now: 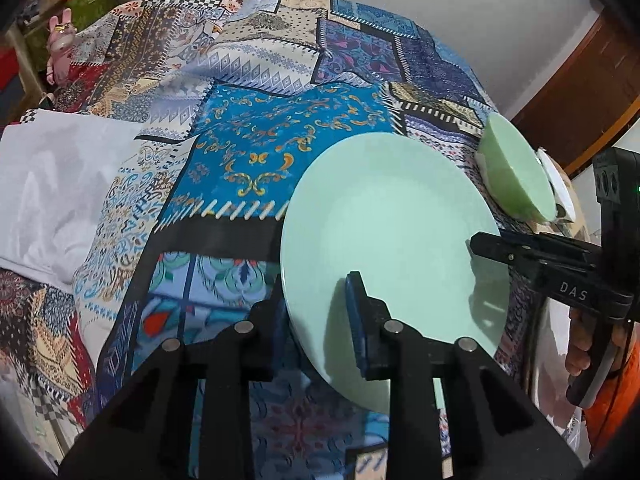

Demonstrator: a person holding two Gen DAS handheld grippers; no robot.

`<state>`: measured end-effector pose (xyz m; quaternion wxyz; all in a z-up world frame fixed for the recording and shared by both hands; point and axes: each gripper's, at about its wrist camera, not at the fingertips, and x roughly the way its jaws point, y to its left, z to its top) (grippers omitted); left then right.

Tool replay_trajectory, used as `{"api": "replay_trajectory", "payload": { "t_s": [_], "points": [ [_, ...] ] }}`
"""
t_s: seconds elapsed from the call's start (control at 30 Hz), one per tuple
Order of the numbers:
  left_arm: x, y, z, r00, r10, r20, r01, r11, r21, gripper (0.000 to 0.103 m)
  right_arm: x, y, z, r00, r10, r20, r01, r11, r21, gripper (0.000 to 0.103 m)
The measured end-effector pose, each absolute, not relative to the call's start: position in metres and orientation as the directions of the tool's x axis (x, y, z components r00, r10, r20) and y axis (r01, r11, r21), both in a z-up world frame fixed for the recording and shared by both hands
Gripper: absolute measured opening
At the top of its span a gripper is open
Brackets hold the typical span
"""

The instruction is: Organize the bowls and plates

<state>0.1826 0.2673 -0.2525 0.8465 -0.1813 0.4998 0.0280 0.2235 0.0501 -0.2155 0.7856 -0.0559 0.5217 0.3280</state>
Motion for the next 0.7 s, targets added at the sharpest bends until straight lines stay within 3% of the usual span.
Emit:
{"api": "replay_trajectory", "payload": {
  "t_s": [0.7],
  "points": [
    [0.127, 0.216, -0.181, 0.575, -0.104, -0.811, -0.193, 0.947, -0.258, 0.027, 0.173, -0.005, -0.154, 0.349, 0.506, -0.789, -0.568, 0.784, 0.252, 0.024]
  ]
}}
